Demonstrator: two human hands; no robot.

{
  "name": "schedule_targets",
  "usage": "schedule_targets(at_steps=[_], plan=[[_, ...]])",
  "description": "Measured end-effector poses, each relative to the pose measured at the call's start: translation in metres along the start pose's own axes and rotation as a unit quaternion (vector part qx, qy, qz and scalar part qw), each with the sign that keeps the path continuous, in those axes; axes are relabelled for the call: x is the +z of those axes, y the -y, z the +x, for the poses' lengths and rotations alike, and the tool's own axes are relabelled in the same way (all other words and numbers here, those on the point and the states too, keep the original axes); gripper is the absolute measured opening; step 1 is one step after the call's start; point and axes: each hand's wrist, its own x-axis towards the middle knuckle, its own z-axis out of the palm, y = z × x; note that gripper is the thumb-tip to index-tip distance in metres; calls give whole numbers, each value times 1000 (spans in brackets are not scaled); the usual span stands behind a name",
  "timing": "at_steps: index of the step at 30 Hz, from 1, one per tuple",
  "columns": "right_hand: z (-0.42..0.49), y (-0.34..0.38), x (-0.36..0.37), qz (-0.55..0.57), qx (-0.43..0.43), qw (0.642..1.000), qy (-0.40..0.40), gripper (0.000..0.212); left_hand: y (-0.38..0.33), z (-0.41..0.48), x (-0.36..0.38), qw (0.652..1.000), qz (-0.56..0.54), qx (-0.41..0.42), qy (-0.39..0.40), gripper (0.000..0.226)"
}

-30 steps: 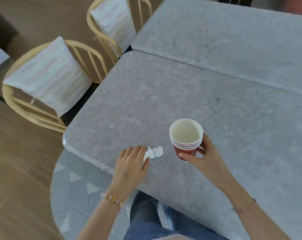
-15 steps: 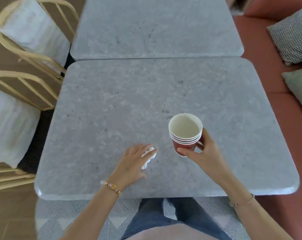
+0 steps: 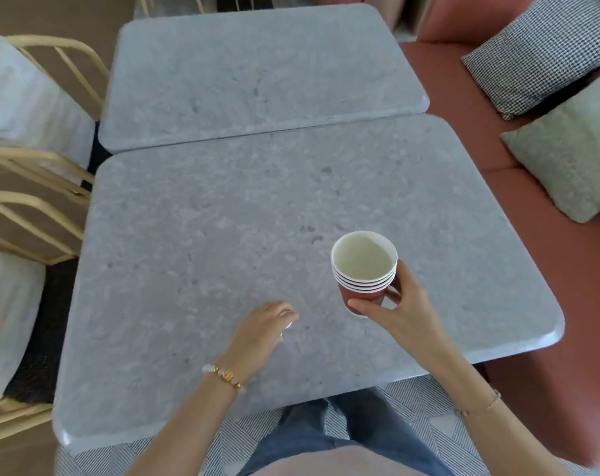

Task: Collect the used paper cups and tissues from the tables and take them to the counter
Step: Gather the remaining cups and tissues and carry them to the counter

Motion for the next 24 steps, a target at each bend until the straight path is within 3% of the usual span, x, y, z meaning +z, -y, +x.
schedule_targets(at_steps=[9, 14, 18, 24], plan=[[2, 12, 6, 1, -10, 1000, 25, 65, -2, -3, -19, 998, -21, -41, -49, 36], [8, 21, 10, -4, -10, 1000, 27, 63, -12, -2, -52, 979, -95, -77, -162, 35], [12, 27, 12, -6, -18, 1000, 25, 62, -24, -3, -78, 961, -92, -67, -253, 38], [15, 36, 15, -2, -33, 999, 26, 63, -33, -6, -105, 939, -115, -43, -322, 38]])
